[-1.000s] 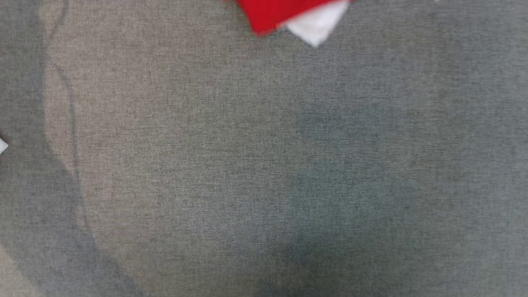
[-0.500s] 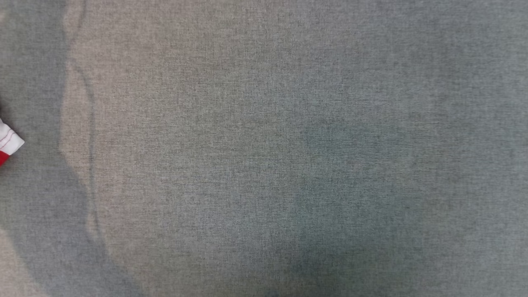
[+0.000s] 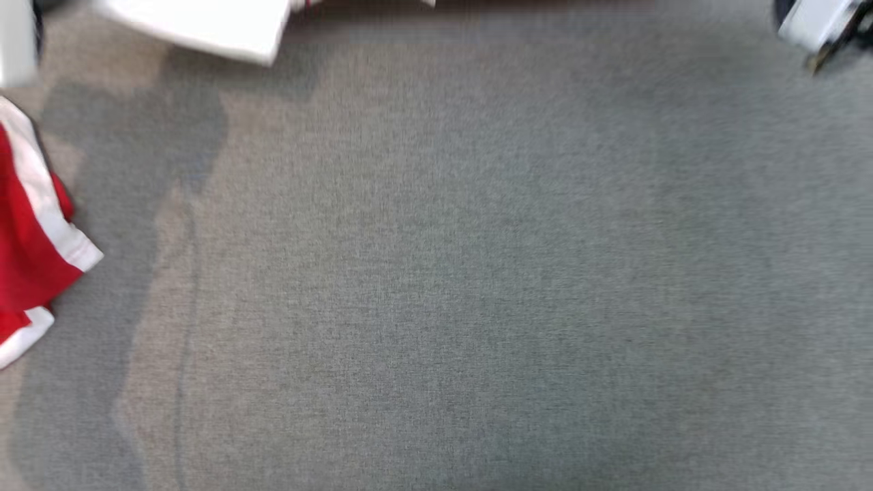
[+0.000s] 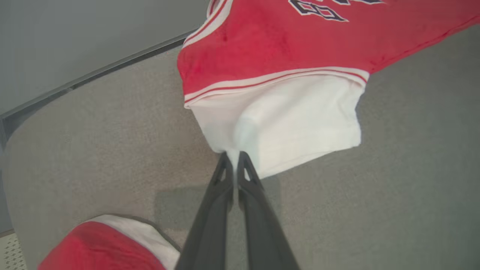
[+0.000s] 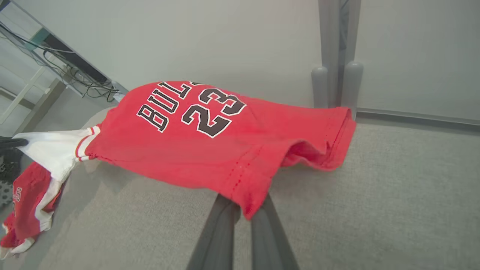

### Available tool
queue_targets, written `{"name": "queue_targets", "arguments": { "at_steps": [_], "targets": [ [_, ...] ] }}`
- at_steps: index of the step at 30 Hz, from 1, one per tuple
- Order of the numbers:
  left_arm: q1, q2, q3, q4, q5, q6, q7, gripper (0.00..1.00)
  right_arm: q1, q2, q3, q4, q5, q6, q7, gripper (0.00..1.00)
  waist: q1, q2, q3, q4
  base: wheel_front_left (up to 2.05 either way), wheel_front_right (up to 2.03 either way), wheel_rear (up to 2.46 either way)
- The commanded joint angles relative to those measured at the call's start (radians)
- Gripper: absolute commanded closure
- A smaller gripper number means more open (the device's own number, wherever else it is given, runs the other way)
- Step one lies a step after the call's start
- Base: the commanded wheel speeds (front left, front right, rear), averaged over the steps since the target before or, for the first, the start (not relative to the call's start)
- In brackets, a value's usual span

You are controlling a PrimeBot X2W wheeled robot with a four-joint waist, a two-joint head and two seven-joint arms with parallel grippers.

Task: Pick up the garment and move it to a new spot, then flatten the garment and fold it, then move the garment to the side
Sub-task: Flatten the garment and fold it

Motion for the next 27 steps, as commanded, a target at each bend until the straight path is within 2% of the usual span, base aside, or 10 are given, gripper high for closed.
{"name": "queue_targets", "arguments": {
  "at_steps": [1, 5, 8, 13, 16, 24, 27],
  "targets": [
    [0.048, 0.026, -0.024, -0.021, -0.033, -0.001, 0.038, 1.0, 0.047, -0.011, 0.023, 0.007, 0.031, 0.001, 0.056, 1.0, 0.0, 0.0, -0.1, -0.016, 0.0, 0.0, 0.0],
    [0.153, 0.057, -0.059, -0.061, -0.101, -0.001, 0.084, 1.0, 0.145, -0.012, 0.077, -0.001, 0.074, 0.001, 0.15, 1.0, 0.0, 0.0, -0.193, -0.029, 0.0, 0.0, 0.0],
    [0.209, 0.074, -0.073, -0.083, -0.128, -0.001, 0.086, 1.0, 0.192, -0.016, 0.1, -0.015, 0.092, 0.001, 0.176, 1.0, 0.0, 0.0, -0.236, -0.037, 0.0, 0.0, 0.0],
    [0.359, 0.122, -0.12, -0.181, -0.216, -0.001, 0.129, 1.0, 0.331, -0.057, 0.167, -0.069, 0.12, 0.001, 0.24, 1.0, 0.0, 0.0, -0.349, -0.049, 0.0, 0.0, 0.0],
    [0.395, 0.141, -0.131, -0.217, -0.241, 0.001, 0.148, 1.0, 0.369, -0.075, 0.185, -0.092, 0.13, 0.001, 0.26, 1.0, 0.0, 0.0, -0.379, -0.052, 0.0, 0.0, 0.0],
    [0.518, 0.206, -0.173, -0.397, -0.327, 0.063, 0.21, 1.0, 0.505, -0.164, 0.228, -0.168, 0.172, 0.0, 0.336, 1.0, 0.0, 0.0, -0.473, -0.059, 0.0, 0.0, 0.0],
    [0.569, 0.238, -0.19, -0.481, -0.35, 0.091, 0.228, 1.0, 0.571, -0.224, 0.243, -0.214, 0.181, 0.0, 0.352, 1.0, 0.0, 0.0, -0.493, -0.055, 0.0, 0.0, 0.0]
  ]
}}
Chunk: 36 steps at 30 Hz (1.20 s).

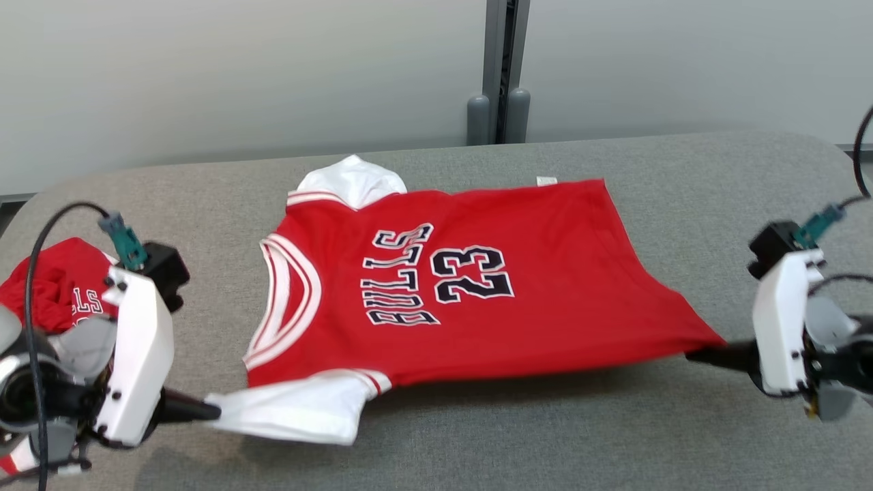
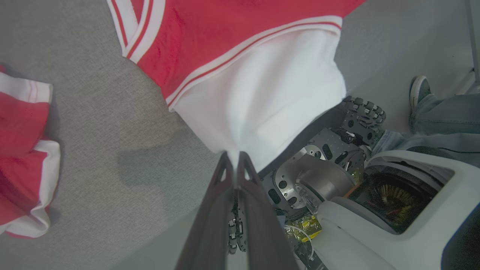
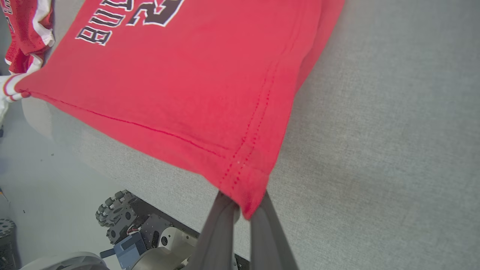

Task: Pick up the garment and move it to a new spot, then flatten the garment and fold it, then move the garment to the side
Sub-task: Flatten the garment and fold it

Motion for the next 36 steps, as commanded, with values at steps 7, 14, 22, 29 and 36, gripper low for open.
{"name": "queue_targets", "arguments": {
  "at_steps": [7, 14, 22, 29, 36],
  "targets": [
    [0.079, 0.056, -0.011, -0.112, -0.024, 0.044, -0.017, 1.0, 0.127, -0.124, 0.017, -0.107, 0.02, 0.0, 0.019, 1.0, 0.0, -0.0001, -0.008, 0.009, 0.0, 0.0, 0.0],
    [0.08, 0.057, 0.001, -0.132, -0.014, 0.059, -0.045, 1.0, 0.149, -0.163, 0.001, -0.164, 0.012, 0.0, 0.031, 1.0, 0.0, -0.0001, 0.022, 0.006, 0.0, 0.0, 0.0],
    [0.037, 0.029, 0.026, -0.091, -0.003, 0.053, -0.057, 1.0, 0.111, -0.116, -0.045, -0.139, -0.004, 0.0, 0.042, 1.0, 0.0, -0.0001, 0.079, 0.006, 0.0, 0.0, 0.0],
    [-0.021, -0.017, 0.057, -0.011, 0.001, 0.044, -0.053, 1.0, 0.056, -0.066, -0.088, -0.081, -0.017, 0.0, 0.081, 1.0, 0.0, -0.0001, 0.144, 0.001, 0.0, 0.0, 0.0],
    [-0.077, -0.079, 0.081, 0.078, 0.011, 0.025, -0.058, 1.0, 0.018, -0.034, -0.135, -0.021, -0.023, 0.0, 0.096, 1.0, 0.0, -0.0001, 0.212, -0.003, 0.0, 0.0, 0.0]
  ]
}}
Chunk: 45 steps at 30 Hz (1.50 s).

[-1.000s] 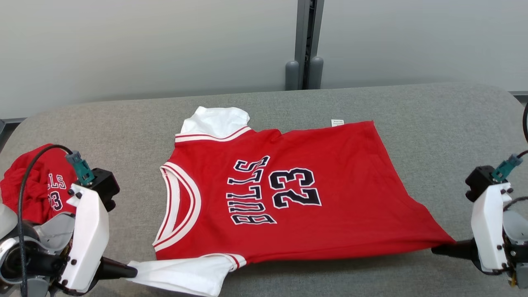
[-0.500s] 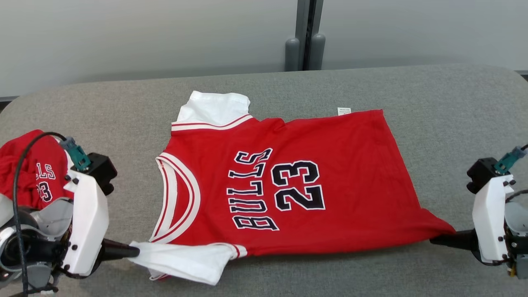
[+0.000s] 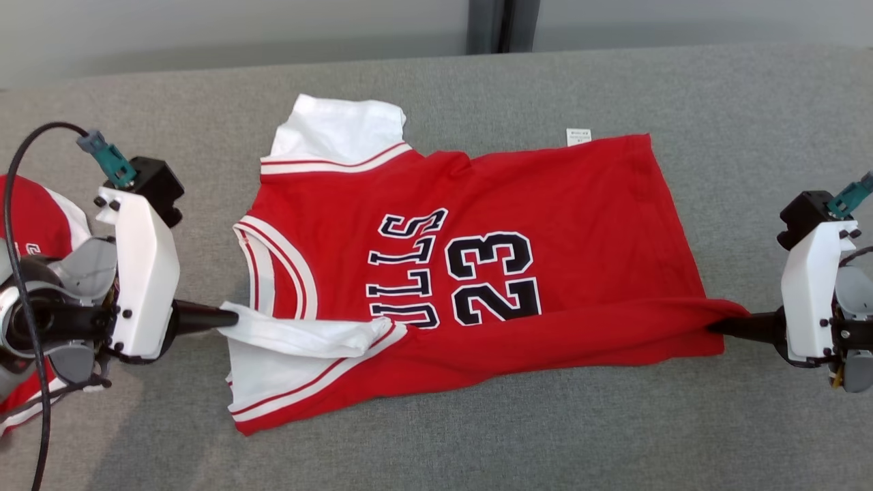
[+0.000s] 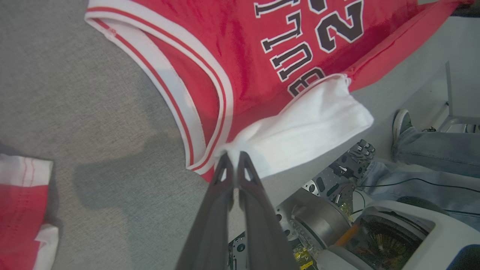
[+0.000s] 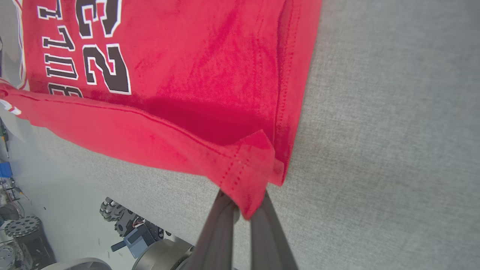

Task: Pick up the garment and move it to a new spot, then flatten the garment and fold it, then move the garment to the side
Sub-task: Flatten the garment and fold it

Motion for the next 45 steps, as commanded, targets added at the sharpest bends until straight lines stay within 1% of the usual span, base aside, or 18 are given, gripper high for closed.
{"name": "queue_targets", "arguments": {
  "at_steps": [1, 8, 16, 22, 25, 26, 27, 29, 32, 38, 40, 42, 45],
  "targets": [
    [-0.013, -0.001, 0.004, 0.01, 0.01, -0.006, 0.001, 1.0, -0.009, 0.005, -0.005, 0.006, -0.007, 0.0, 0.005, 1.0, 0.0, 0.0, 0.023, -0.003, 0.0, 0.0, 0.0],
    [-0.067, -0.043, 0.017, 0.096, 0.032, -0.034, 0.001, 1.0, -0.03, 0.059, -0.037, 0.063, -0.035, 0.0, 0.019, 1.0, 0.0, 0.0, 0.084, -0.011, 0.0, 0.0, 0.0],
    [-0.098, -0.086, 0.018, 0.171, 0.058, -0.057, -0.011, 1.0, -0.036, 0.121, -0.074, 0.096, -0.08, 0.0, 0.026, 1.0, 0.0, 0.0, 0.109, -0.023, 0.0, 0.0, 0.0],
    [-0.113, -0.116, 0.022, 0.211, 0.077, -0.074, -0.034, 1.0, -0.022, 0.144, -0.11, 0.109, -0.108, 0.0, 0.036, 1.0, 0.0, 0.0, 0.114, -0.024, 0.0, 0.0, 0.0],
    [-0.118, -0.122, 0.02, 0.231, 0.086, -0.079, -0.039, 1.0, -0.015, 0.155, -0.127, 0.112, -0.124, 0.0, 0.039, 1.0, 0.0, 0.0, 0.112, -0.025, 0.0, 0.0, 0.0],
    [-0.118, -0.125, 0.019, 0.237, 0.089, -0.081, -0.043, 0.51, -0.011, 0.159, -0.136, 0.114, -0.132, 0.0, 0.036, 0.84, 0.0, 0.0, 0.111, -0.026, 0.0, 0.0, 0.0],
    [-0.114, -0.129, 0.017, 0.242, 0.091, -0.082, -0.046, 0.0, -0.006, 0.163, -0.143, 0.116, -0.138, 0.0, 0.035, 0.63, 0.0, 0.0, 0.107, -0.026, 0.0, 0.0, 0.0],
    [-0.104, -0.134, 0.013, 0.255, 0.095, -0.084, -0.05, 0.0, 0.001, 0.17, -0.156, 0.123, -0.151, 0.0, 0.031, 0.0, 0.0, 0.0, 0.098, -0.026, 0.0, 0.0, 0.0],
    [-0.087, -0.14, 0.011, 0.271, 0.092, -0.088, -0.059, 0.0, 0.018, 0.179, -0.18, 0.133, -0.166, 0.0, 0.032, 0.0, 0.0, 0.0, 0.076, -0.025, 0.0, 0.0, 0.0],
    [-0.066, -0.137, 0.02, 0.271, 0.09, -0.098, -0.097, 0.0, 0.048, 0.187, -0.239, 0.136, -0.183, 0.0, -0.001, 0.0, 0.0, 0.0, 0.032, -0.019, 0.0, 0.0, 0.0],
    [-0.054, -0.134, 0.029, 0.261, 0.094, -0.1, -0.13, 0.0, 0.065, 0.187, -0.271, 0.124, -0.192, 0.0, -0.04, 0.0, 0.0, 0.0, 0.013, -0.014, 0.0, 0.0, 0.0],
    [-0.04, -0.126, 0.044, 0.248, 0.112, -0.106, -0.192, 0.0, 0.088, 0.187, -0.304, 0.097, -0.2, 0.0, -0.094, 0.0, 0.0, 0.0, -0.006, -0.011, 0.0, 0.0, 0.0],
    [-0.003, -0.119, 0.08, 0.223, 0.145, -0.107, -0.347, 0.0, 0.133, 0.18, -0.359, 0.043, -0.224, 0.0, -0.213, 0.0, 0.0, 0.0, -0.037, -0.005, 0.0, 0.0, 0.0]
  ]
}}
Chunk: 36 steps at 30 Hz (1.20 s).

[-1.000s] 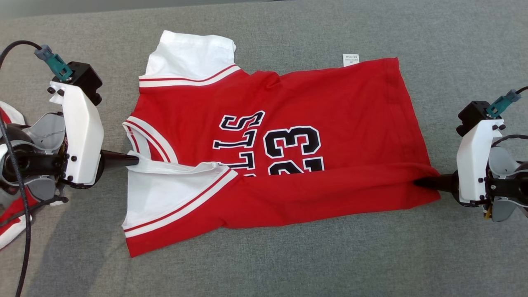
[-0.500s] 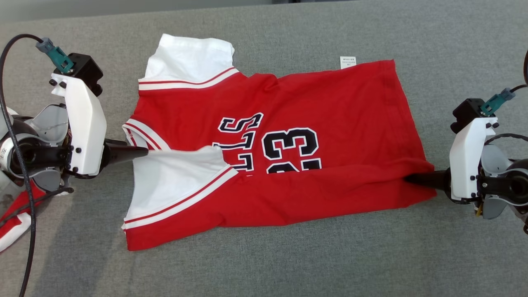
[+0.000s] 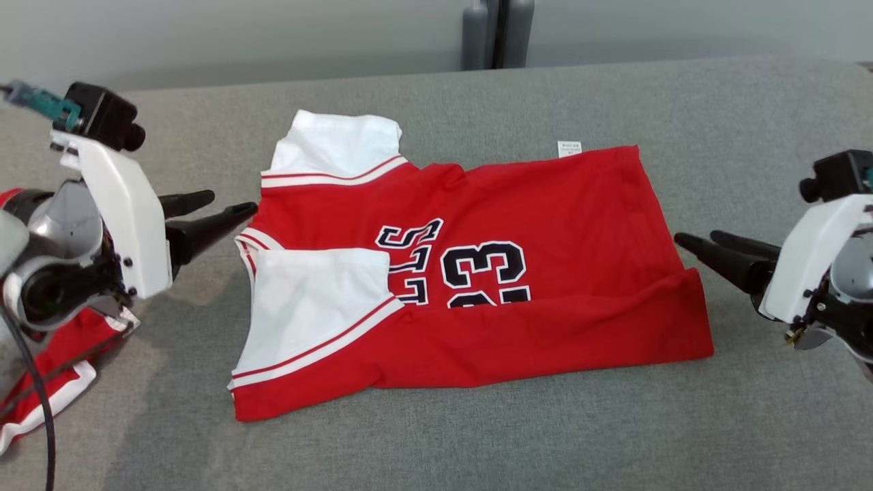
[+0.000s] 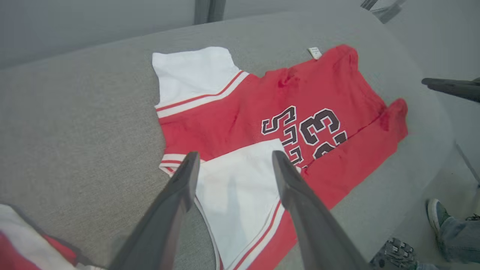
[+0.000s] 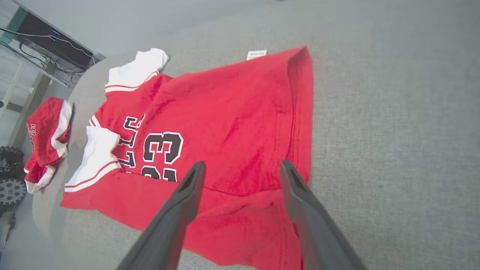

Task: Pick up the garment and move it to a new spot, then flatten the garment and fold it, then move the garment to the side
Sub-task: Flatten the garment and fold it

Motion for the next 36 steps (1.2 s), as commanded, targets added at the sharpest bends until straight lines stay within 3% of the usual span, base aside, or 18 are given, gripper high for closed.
{"name": "queue_targets", "arguments": {
  "at_steps": [1, 5, 10, 18, 20, 21, 28, 36],
  "targets": [
    [0.038, 0.011, 0.006, -0.009, 0.017, 0.001, -0.047, 0.0, 0.038, -0.01, -0.016, -0.02, -0.017, 0.0, -0.049, 0.0, 0.0001, 0.0, -0.026, 0.007, 0.0, 0.0, 0.0],
    [0.12, 0.039, 0.026, -0.05, 0.083, 0.05, -0.233, 0.0, 0.135, -0.018, -0.076, -0.085, -0.086, 0.0, -0.242, 0.0, 0.0001, 0.0, -0.058, 0.014, 0.0, 0.0, 0.0],
    [0.245, 0.07, 0.074, -0.108, 0.106, 0.147, -0.453, 0.0, 0.246, 0.012, -0.167, -0.115, -0.182, 0.0, -0.464, 0.0, 0.0001, 0.0, -0.078, 0.017, 0.0, 0.0, 0.0],
    [0.406, 0.07, 0.147, -0.189, 0.121, 0.283, -0.737, 0.0, 0.37, 0.107, -0.279, -0.108, -0.32, 0.0, -0.594, 0.0, 0.0001, 0.0, -0.071, 0.026, 0.0, 0.0, 0.0],
    [0.444, 0.06, 0.163, -0.207, 0.132, 0.313, -0.77, 0.0, 0.398, 0.136, -0.299, -0.101, -0.344, 0.0, -0.603, 0.0, 0.0001, 0.0, -0.071, 0.027, 0.0, 0.0, 0.0],
    [0.509, 0.03, 0.199, -0.222, 0.156, 0.352, -0.79, 0.0, 0.436, 0.173, -0.32, -0.09, -0.37, 0.0, -0.607, 0.0, 0.0001, 0.0, -0.073, 0.029, 0.0, 0.0, 0.0],
    [0.679, -0.088, 0.331, -0.219, 0.25, 0.384, -0.795, 0.0, 0.506, 0.213, -0.33, -0.082, -0.407, 0.0, -0.591, 0.0, 0.0001, 0.0, -0.078, 0.026, 0.0, 0.0, 0.0],
    [0.792, -0.196, 0.394, -0.169, 0.324, 0.367, -0.794, 0.0, 0.534, 0.237, -0.313, -0.039, -0.43, 0.0, -0.534, 0.0, 0.0001, 0.0, -0.073, 0.022, 0.0, 0.0, 0.0]
  ]
}}
